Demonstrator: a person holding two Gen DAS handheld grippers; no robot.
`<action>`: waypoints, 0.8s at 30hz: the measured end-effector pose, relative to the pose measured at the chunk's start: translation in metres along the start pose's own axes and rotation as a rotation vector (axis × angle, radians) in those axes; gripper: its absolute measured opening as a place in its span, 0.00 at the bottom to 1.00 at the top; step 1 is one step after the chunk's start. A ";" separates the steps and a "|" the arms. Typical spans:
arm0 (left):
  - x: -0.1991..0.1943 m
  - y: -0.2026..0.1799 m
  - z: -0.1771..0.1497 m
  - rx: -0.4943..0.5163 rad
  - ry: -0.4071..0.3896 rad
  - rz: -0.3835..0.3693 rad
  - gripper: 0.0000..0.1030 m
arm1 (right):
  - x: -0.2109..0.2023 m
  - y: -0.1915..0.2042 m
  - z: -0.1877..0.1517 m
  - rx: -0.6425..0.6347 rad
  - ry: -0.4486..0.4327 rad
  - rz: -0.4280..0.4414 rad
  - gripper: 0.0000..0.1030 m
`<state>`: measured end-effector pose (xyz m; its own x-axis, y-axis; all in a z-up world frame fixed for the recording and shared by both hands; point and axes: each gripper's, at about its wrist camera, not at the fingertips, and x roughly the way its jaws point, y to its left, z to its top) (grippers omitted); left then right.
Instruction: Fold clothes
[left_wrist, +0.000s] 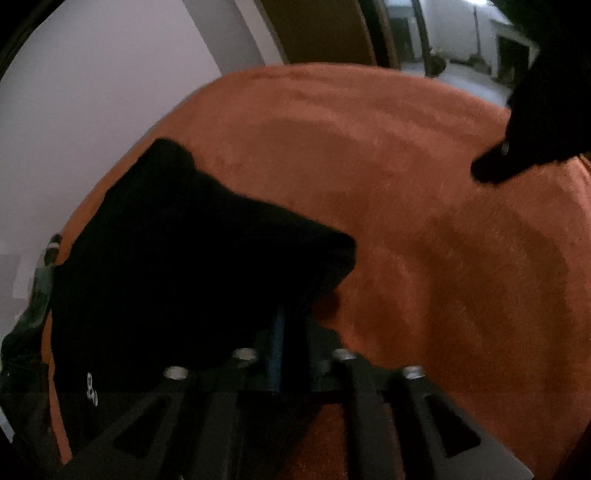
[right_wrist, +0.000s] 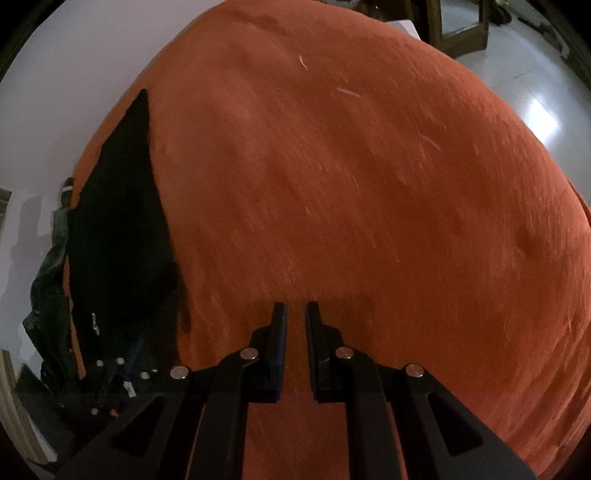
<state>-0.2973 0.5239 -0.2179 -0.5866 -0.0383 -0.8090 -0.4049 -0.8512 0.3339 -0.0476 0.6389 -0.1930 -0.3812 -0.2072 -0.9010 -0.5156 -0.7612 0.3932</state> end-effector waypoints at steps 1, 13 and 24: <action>0.001 -0.001 -0.001 0.003 0.003 0.009 0.53 | -0.001 0.000 0.000 -0.003 -0.004 -0.003 0.10; 0.009 -0.018 -0.005 0.078 -0.085 0.196 0.64 | -0.012 -0.021 -0.020 0.044 -0.022 0.022 0.10; 0.003 -0.045 -0.004 0.165 -0.136 0.219 0.54 | -0.020 -0.032 -0.026 0.080 -0.030 0.015 0.10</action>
<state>-0.2784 0.5597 -0.2371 -0.7566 -0.1317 -0.6404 -0.3601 -0.7336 0.5763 -0.0035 0.6513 -0.1929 -0.4118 -0.1985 -0.8894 -0.5686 -0.7067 0.4210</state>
